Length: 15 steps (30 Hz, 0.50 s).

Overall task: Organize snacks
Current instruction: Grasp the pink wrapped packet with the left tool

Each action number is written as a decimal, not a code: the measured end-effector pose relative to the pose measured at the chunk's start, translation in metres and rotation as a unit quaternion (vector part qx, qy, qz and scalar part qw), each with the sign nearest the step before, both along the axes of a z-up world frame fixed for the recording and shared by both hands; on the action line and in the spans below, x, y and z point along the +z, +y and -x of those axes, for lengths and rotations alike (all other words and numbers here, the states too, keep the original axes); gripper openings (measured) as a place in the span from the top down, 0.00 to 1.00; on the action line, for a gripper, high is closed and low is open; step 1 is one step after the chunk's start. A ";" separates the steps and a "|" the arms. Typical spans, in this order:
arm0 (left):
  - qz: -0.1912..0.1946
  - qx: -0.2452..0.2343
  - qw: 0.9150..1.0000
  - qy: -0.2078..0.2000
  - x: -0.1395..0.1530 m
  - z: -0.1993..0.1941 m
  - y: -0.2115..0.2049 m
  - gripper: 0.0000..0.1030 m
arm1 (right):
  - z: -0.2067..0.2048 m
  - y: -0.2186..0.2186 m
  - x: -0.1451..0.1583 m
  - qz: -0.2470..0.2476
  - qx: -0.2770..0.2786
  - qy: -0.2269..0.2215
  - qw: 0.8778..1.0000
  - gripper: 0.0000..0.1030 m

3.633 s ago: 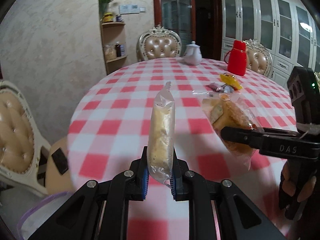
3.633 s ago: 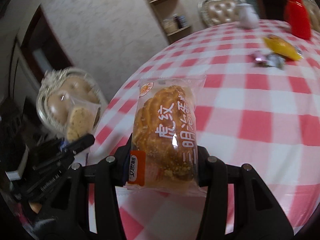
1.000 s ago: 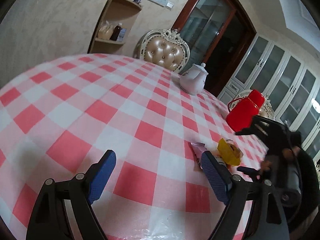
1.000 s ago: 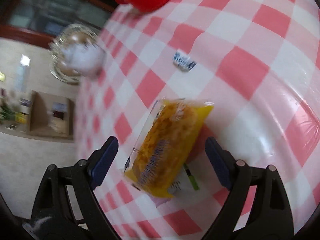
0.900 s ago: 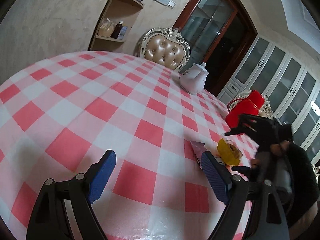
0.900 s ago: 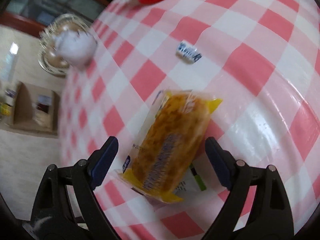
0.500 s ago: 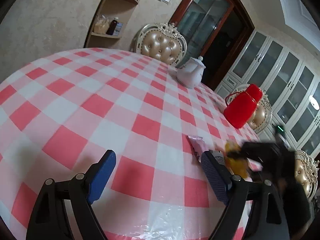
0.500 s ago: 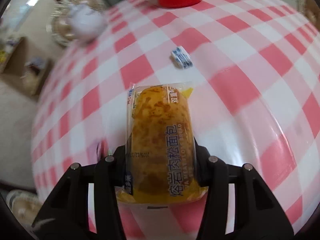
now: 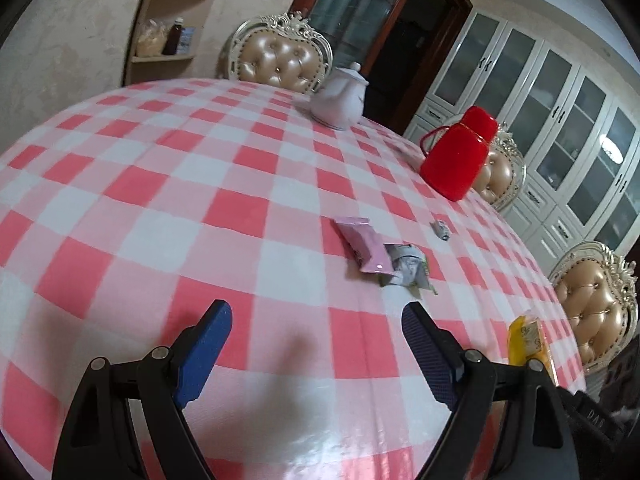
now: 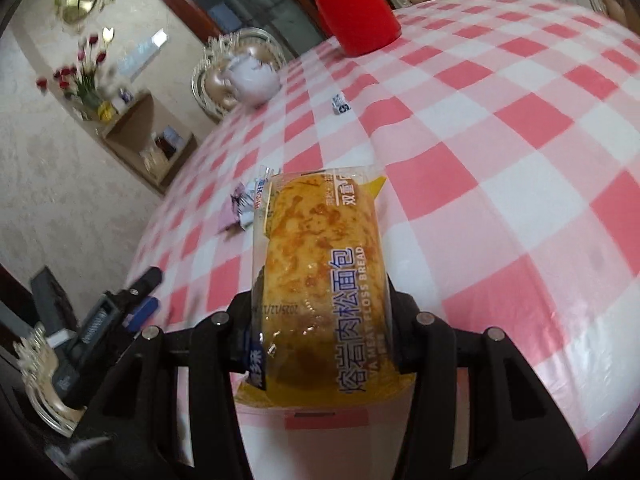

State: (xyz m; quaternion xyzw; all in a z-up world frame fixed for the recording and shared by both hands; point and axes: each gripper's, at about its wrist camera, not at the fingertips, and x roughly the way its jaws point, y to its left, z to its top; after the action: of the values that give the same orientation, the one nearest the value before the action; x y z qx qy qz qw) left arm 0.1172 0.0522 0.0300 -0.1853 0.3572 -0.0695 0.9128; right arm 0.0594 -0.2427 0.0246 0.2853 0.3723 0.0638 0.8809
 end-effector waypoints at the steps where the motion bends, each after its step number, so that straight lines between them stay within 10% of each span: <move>1: 0.003 0.007 1.000 -0.001 0.000 -0.005 -0.001 0.15 | -0.005 0.001 -0.004 0.002 -0.005 0.003 1.000 0.49; 12: -0.028 0.034 0.999 0.021 -0.001 -0.100 -0.056 0.16 | -0.009 -0.009 -0.011 -0.022 -0.021 0.022 0.999 0.49; 15: -0.064 0.025 0.996 0.051 -0.012 -0.115 -0.069 0.35 | -0.009 -0.007 -0.011 -0.016 -0.019 0.022 0.999 0.49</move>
State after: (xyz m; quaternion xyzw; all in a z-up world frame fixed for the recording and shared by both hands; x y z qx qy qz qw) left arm 0.2325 -0.0172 0.0178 -0.1387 0.4026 -0.0136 0.9047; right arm 0.0689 -0.2497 0.0134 0.3073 0.3856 0.0469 0.8687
